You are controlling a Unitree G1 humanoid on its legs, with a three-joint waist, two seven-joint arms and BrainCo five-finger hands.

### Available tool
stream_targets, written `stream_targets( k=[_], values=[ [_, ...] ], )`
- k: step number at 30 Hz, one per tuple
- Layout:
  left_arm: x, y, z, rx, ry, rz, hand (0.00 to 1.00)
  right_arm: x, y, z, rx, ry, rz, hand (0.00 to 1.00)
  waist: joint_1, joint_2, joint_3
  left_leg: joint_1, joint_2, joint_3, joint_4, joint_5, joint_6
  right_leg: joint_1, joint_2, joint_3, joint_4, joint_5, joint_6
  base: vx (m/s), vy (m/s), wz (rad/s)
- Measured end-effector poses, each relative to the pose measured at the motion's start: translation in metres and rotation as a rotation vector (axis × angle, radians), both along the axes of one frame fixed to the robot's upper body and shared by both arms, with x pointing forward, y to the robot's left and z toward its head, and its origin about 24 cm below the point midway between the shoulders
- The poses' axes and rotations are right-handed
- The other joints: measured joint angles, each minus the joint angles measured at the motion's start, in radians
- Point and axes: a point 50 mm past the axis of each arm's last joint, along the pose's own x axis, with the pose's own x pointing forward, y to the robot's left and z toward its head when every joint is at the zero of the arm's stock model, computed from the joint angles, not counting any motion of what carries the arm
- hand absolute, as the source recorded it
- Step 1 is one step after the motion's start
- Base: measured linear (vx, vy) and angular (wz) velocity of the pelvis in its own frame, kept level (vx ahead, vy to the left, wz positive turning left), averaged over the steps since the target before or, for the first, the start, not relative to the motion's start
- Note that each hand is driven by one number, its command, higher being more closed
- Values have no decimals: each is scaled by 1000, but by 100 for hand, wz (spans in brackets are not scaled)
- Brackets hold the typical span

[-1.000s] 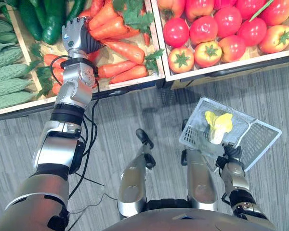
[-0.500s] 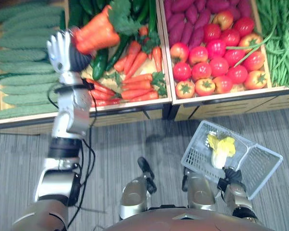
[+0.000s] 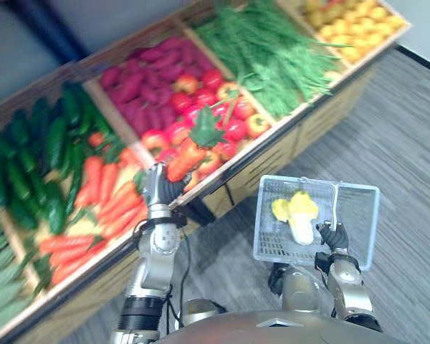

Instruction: Pick vegetable in the basket

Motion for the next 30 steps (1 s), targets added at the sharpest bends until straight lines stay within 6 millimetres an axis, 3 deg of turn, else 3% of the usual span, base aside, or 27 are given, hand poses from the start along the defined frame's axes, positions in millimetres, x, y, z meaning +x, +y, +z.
stream_targets(
  k=[1, 3, 4, 5, 6, 7, 8, 10, 13, 17, 25, 30],
  values=[
    [-1, -4, -2, -7, 13, -11, 100, 0, 4, 1, 10, -4, 22, 100, 3, -1, 1, -25, -44, -78, -4, -31, -4, 2, 3, 27, -4, -1, -4, 118, 31, -163],
    [-3, -13, -11, -8, 49, -48, 100, 0, 21, 0, 64, -2, 101, 100, 6, -10, 0, -83, -182, -258, -67, -116, 10, 42, 17, 158, -25, -1, -3, 175, 82, -167],
    [-3, -15, -11, -8, 51, -54, 100, 1, 26, 1, 76, -6, 118, 100, 8, -15, 0, -99, -209, -303, -94, -122, 10, 50, 19, 189, -31, -1, -2, 177, 134, -165],
    [-3, -17, -12, -9, 49, -63, 100, 3, 34, 3, 102, -20, 158, 100, 24, -21, -7, -136, -269, -412, -166, -127, 9, 48, 19, 260, -34, 1, 2, 108, 164, -170],
    [-3, -17, -11, -12, 42, -66, 100, 5, 43, 7, 131, -34, 204, 100, 32, -18, -15, -154, -334, -562, -273, -115, -9, 42, 22, 328, -41, 10, 22, 120, 237, -192],
    [-2, -17, -11, -18, 43, -67, 100, 5, 48, 8, 156, -44, 235, 100, 45, 2, -28, -163, -354, -674, -376, -69, -32, 35, 37, 365, -50, 19, 47, 93, 224, -167],
    [-2, -21, -11, -28, 45, -79, 100, 5, 51, 10, 168, -53, 259, 100, 51, 41, -46, -173, -336, -748, -459, 40, -52, 26, 70, 394, -49, 22, 72, 118, 263, -132],
    [0, -26, -15, -12, 60, -113, 100, 4, 64, 10, 233, -55, 282, 100, 48, 28, -64, -166, -345, -706, -440, 45, -32, 30, 57, 435, -57, 33, 108, 136, 221, -76],
    [0, -41, -15, -5, 67, -206, 100, 5, 83, 27, 353, -121, 346, 100, 36, -33, -73, -102, -384, -627, -546, 75, 9, 25, 11, 505, -72, 31, 142, 138, 183, -53],
    [-1, -59, -19, -2, 94, -302, 100, 4, 89, 34, 432, -154, 344, 100, 15, -54, -82, -79, -405, -572, -585, 83, 19, 20, -11, 542, -98, 43, 166, 93, 133, -37],
    [-4, -73, -37, 24, 196, -388, 100, 6, 100, 37, 440, -161, 419, 100, 3, -66, -83, -79, -380, -457, -596, 67, 22, -3, 2, 596, -192, 127, 159, -9, -5, -47],
    [-4, -75, -46, 27, 242, -400, 100, 2, 96, 29, 412, -121, 448, 100, 0, -76, -80, -77, -364, -435, -594, 62, 13, 6, 3, 568, -245, 153, 125, -47, -39, -20]
  ],
)
